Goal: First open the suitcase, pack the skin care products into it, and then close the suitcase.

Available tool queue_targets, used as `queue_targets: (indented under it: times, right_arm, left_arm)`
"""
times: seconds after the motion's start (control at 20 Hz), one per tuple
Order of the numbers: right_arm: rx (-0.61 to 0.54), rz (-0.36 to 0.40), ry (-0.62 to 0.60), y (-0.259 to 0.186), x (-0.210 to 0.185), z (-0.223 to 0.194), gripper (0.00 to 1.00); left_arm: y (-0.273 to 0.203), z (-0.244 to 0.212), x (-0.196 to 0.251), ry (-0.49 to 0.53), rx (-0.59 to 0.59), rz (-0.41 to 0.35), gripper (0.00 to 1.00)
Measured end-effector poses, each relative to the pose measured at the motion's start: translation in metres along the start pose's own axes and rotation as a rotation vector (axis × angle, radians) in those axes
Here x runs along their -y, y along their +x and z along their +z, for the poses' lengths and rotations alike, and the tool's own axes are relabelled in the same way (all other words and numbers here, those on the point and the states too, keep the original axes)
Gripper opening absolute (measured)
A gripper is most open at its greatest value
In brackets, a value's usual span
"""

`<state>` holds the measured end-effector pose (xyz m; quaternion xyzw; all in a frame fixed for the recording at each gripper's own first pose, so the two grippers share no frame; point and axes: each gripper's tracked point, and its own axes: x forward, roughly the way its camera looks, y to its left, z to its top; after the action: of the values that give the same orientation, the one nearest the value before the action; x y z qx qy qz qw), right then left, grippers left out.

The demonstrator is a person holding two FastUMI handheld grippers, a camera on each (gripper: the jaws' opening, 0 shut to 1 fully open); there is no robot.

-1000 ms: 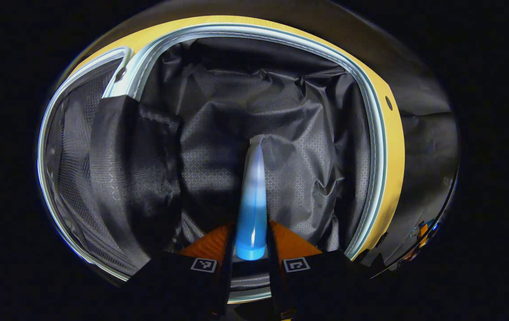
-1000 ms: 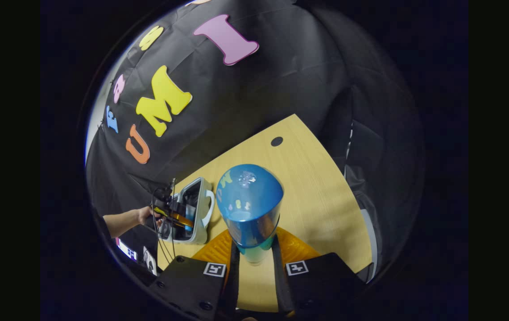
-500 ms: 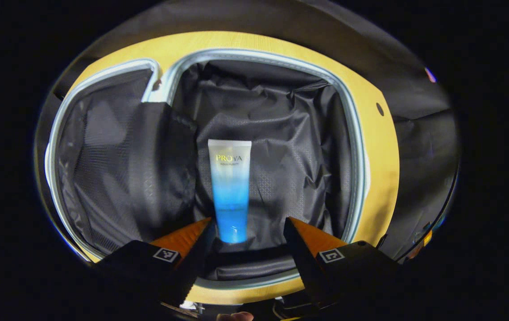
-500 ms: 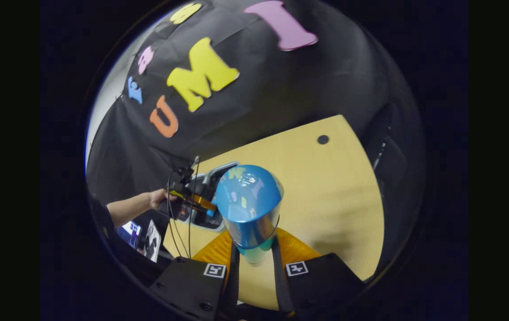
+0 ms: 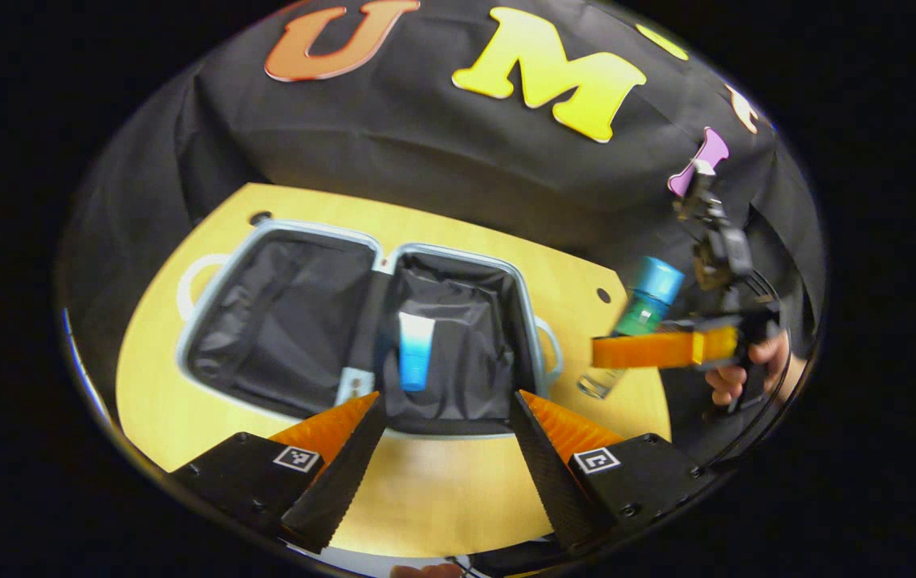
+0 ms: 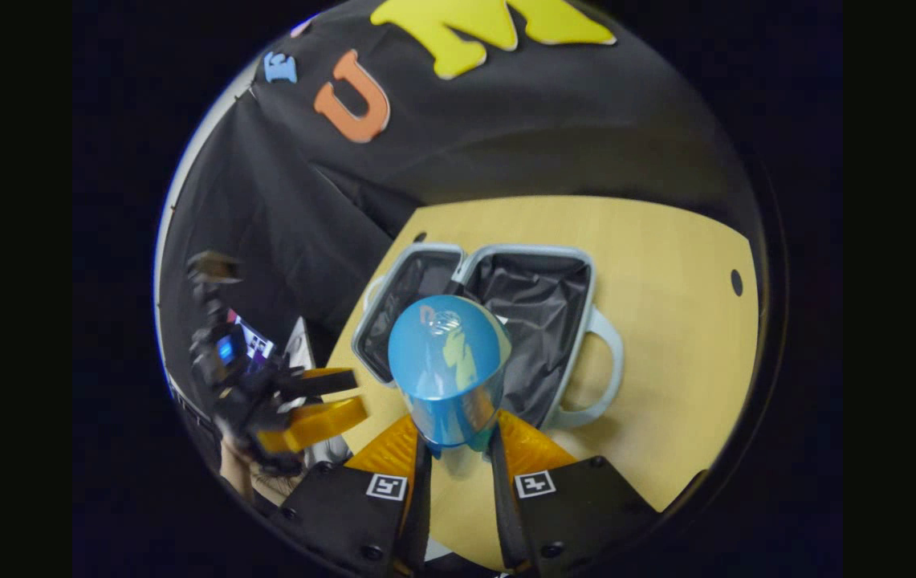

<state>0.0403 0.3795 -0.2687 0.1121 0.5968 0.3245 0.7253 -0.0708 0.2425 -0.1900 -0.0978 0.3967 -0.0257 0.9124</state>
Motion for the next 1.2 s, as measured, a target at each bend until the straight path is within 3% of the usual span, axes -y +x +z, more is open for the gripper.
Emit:
queue_targets:
  times: [0.25, 0.4, 0.75, 0.95, 1.2]
  right_arm:
    - [-0.164, -0.126, 0.137, 0.09, 0.035, 0.001, 0.29]
    - [-0.206, -0.224, 0.247, 0.118, 0.057, 0.001, 0.32]
    - [-0.225, -0.333, 0.364, 0.136, 0.071, 0.001, 0.32]
    - [-0.215, -0.411, 0.368, 0.144, 0.077, -0.001, 0.32]
    - [-0.207, -0.442, 0.353, 0.146, 0.075, -0.001, 0.35]
  left_arm:
    - [-0.063, -0.047, -0.032, -0.019, 0.087, 0.143, 0.99]
    - [-0.087, -0.072, -0.036, -0.11, 0.079, 0.129, 0.99]
    - [-0.117, -0.071, -0.061, -0.122, 0.106, 0.2, 0.99]
    - [-0.122, -0.056, -0.061, -0.102, 0.133, 0.212, 0.98]
    - [-0.114, -0.047, -0.052, -0.057, 0.141, 0.197, 0.99]
